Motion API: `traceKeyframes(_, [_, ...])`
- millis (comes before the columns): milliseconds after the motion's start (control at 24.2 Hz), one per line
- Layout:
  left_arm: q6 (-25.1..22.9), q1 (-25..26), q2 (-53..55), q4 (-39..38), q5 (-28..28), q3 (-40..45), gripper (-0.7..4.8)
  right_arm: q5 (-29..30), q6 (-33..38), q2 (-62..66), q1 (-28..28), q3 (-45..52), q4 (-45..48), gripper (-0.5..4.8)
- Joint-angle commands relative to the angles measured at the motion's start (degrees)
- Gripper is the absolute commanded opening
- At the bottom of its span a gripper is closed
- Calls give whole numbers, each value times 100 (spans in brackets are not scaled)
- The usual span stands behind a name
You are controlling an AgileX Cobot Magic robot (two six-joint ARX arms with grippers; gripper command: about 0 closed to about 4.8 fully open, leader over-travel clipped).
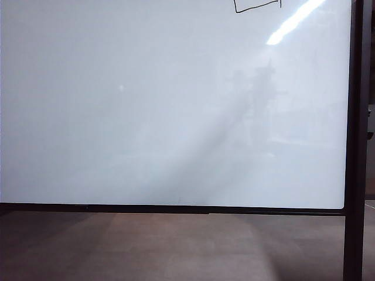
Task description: Reach to the right to find the marker pen, pick it up, and write the number 8 on the whiteboard.
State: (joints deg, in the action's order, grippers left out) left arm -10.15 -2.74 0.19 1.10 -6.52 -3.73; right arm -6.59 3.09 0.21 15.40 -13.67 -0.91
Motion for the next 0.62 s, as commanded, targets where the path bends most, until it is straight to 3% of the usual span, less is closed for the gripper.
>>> traceKeyframes(41, [-46, 2, 4, 245, 11, -17, -5, -146, 31, -2, -2, 216, 164, -5])
traceKeyframes(206, [-37, 2, 4, 240, 11, -15, -5, -140, 24, -4, -2, 595, 413, -5])
traceKeyframes(413, [-37, 2, 4, 234, 11, -15, -5, -140, 225, -4, -2, 1316, 1438, -5])
traceKeyframes(619, [-37, 2, 4, 234, 11, -15, -5, 68, 319, -4, 0, 1327, 1615, -5])
